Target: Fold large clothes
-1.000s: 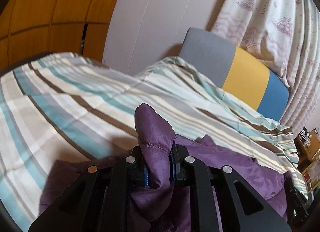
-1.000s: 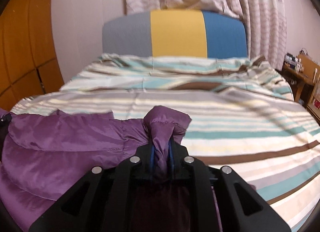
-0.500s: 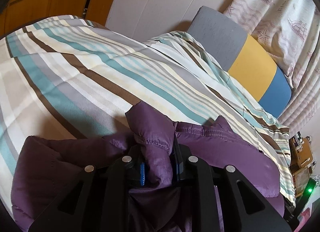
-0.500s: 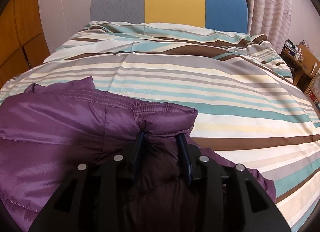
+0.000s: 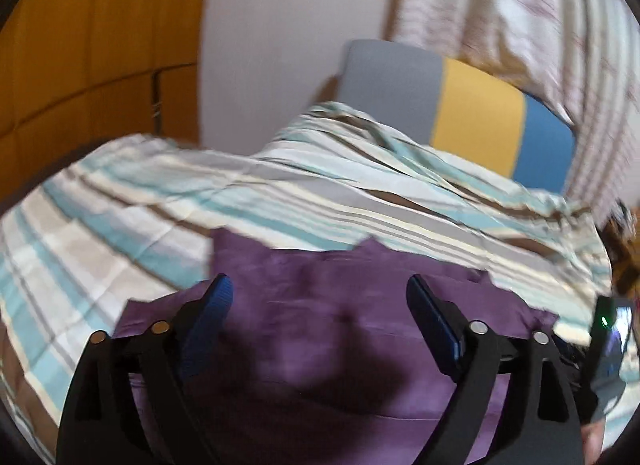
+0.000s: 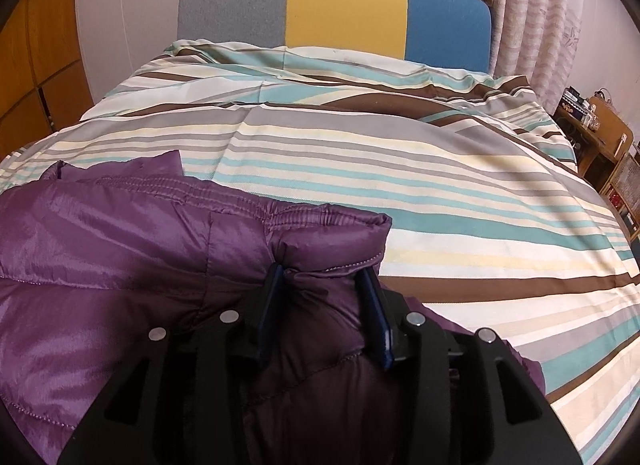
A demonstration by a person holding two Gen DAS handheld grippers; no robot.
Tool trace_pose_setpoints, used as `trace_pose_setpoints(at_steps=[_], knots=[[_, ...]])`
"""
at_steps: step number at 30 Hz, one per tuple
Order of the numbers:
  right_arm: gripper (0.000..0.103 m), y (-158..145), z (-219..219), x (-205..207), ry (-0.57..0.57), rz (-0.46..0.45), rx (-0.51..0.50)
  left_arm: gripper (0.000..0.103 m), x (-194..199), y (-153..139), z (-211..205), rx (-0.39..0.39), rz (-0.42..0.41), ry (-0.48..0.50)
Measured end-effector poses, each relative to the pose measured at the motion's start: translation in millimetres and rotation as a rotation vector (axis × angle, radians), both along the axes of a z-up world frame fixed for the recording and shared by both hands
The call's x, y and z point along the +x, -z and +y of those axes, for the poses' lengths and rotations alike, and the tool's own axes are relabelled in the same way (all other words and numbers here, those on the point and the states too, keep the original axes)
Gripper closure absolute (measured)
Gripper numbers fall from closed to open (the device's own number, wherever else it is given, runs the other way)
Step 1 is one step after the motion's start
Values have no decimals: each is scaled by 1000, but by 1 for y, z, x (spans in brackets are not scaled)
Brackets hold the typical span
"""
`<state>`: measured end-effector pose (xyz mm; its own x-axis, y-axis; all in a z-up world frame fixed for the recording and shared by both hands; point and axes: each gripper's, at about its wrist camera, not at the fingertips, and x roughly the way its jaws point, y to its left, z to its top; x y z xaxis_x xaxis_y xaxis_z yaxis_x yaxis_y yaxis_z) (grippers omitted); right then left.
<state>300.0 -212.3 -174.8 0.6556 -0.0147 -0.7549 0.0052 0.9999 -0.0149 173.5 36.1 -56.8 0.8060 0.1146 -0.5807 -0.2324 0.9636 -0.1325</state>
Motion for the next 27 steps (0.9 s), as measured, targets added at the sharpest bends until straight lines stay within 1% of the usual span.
trace_pose_setpoints(at_steps=[1,3,5,6,7,9,14,17,19,20,22,23,25,26,27], knots=[[63,0,0,0,0,-1,-1,15,7,2,-9,13,11,27],[63,0,0,-1,1,-2,1,15,21,8,-21,46,25,45],[63,0,0,0,3,-1,2,15,38,25,-27,98,60,34],[62,0,-1,0,3,-1,5,15,46,41,-27,120,98,29],[62,0,-1,-1,3,-2,9,15,52,58,-23,96,145,36],[60,-1,-2,-1,4,-6,18,13,53,68,-15,34,148,38],[60,-1,-1,-1,7,-5,10,11,59,74,-15,33,173,46],[55,-4,-1,-4,9,-17,10,10,58,75,-14,20,173,51],[51,-9,-2,-9,-10,-27,27,9,59,76,-14,12,172,54],[51,-14,-1,-13,-32,-32,41,9,59,77,-13,10,173,55],[51,-28,4,-25,-77,-71,53,8,60,78,-13,5,174,58],[51,-40,11,-37,-103,-119,58,8,60,78,-13,6,176,58],[50,-57,23,-51,-141,-182,69,8,60,78,-14,10,177,57],[50,-65,35,-56,-179,-205,80,8,60,78,-14,10,177,57],[49,-68,45,-56,-212,-205,89,8,61,78,-14,9,177,57]])
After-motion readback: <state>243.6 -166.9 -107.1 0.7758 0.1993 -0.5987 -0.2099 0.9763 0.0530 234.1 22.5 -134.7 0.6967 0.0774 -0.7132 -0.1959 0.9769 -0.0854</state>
